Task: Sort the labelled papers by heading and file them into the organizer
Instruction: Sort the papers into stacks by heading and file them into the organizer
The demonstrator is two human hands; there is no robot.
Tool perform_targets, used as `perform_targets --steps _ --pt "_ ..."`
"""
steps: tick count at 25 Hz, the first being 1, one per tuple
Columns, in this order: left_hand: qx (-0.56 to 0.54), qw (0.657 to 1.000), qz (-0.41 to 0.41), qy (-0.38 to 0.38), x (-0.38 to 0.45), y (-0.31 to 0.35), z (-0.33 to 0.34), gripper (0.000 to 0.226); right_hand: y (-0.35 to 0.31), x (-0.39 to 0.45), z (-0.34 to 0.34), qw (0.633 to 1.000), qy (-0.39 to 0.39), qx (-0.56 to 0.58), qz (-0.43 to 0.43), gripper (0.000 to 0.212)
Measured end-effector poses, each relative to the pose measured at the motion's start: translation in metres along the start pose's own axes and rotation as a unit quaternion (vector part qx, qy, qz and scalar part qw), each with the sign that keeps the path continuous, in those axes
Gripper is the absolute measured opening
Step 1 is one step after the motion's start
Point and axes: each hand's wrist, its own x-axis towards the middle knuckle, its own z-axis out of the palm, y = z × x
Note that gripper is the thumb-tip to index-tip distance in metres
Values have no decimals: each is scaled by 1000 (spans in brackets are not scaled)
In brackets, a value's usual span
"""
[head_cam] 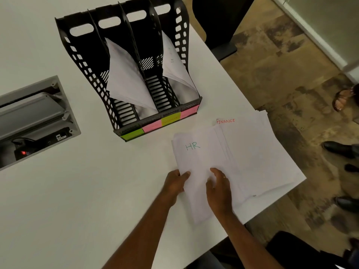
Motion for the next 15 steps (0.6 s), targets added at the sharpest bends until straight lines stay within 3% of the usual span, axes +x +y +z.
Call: perform_targets --steps 3,5,9,12,15 --pt "59 997 52 24 -4 -3 12 35 5 5 -7 999 -33 18 -2 36" --pt "13 997 71 26 -8 -3 10 31 3 9 -12 996 -46 79 14 35" --pt "-105 991 78 9 -15 -1 -25 28 -7 21 -26 988 30 151 17 35" --pt "-151 985 77 -13 -18 -3 -70 30 -20 34 -29 986 39 160 18 52" --pt "-206 976 62 -40 -23 -10 -115 33 -40 42 -21 985 -29 168 31 72"
